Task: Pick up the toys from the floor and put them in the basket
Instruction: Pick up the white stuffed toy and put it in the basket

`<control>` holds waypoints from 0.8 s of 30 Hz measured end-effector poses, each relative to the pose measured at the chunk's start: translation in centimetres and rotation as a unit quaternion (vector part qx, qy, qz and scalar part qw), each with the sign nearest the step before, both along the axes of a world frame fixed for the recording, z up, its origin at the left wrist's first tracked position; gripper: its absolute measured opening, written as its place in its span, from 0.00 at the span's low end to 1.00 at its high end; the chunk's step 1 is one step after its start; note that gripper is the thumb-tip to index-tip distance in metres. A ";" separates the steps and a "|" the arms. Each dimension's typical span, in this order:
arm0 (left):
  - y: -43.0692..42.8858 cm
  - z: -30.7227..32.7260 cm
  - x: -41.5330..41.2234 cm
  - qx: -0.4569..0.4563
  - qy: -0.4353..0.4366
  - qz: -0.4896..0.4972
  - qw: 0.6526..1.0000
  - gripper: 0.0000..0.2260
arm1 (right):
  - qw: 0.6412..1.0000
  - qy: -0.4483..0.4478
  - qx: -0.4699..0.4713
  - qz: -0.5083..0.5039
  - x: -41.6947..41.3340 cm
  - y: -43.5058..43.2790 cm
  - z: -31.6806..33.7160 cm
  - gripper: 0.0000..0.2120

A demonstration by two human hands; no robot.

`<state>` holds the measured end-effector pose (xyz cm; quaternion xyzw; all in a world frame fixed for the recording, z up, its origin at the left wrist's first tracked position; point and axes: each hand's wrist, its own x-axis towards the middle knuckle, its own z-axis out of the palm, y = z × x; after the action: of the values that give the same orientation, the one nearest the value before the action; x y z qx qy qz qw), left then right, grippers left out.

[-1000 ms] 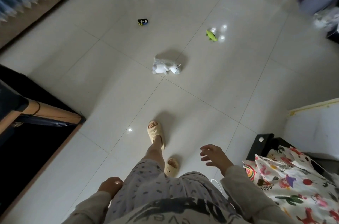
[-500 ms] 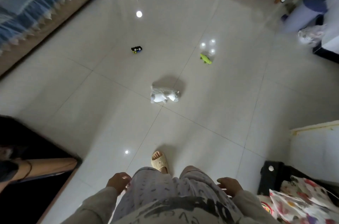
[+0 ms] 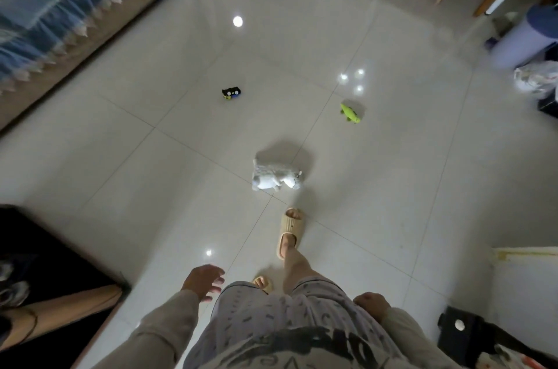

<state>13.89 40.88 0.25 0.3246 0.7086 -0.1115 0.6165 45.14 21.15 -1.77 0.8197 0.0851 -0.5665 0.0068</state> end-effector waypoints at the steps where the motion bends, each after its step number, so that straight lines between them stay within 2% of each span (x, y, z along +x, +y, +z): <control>1: 0.3 -0.4 0.1 -0.009 0.008 0.007 1.000 0.07 | 1.000 0.001 -0.001 0.010 1.0 1.4 -0.1 0.15; 5: 1.0 -1.4 0.7 -0.061 0.055 0.023 0.996 0.06 | 1.000 0.001 0.025 -0.011 5.5 7.0 -0.4 0.15; 9: 3.6 -1.8 2.5 -0.072 0.061 0.066 0.993 0.06 | 0.990 0.028 0.043 -0.129 9.4 12.6 0.0 0.06; 13: 7.1 -1.4 6.4 -0.052 0.043 0.107 0.992 0.09 | 0.986 0.059 0.071 -0.140 11.9 16.8 0.5 0.04; 17: 10.3 -0.9 10.1 -0.025 0.037 0.089 0.995 0.12 | 0.986 0.073 0.073 -0.132 12.9 19.4 0.6 0.05; 24: 15.3 -0.2 13.1 -0.052 0.000 0.086 0.995 0.12 | 0.989 0.068 0.056 -0.120 13.5 21.3 -0.1 0.06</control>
<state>27.02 56.16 0.09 0.2296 0.7274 -0.0952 0.6396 58.69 42.49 -1.86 0.7825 0.0182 -0.6122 -0.1124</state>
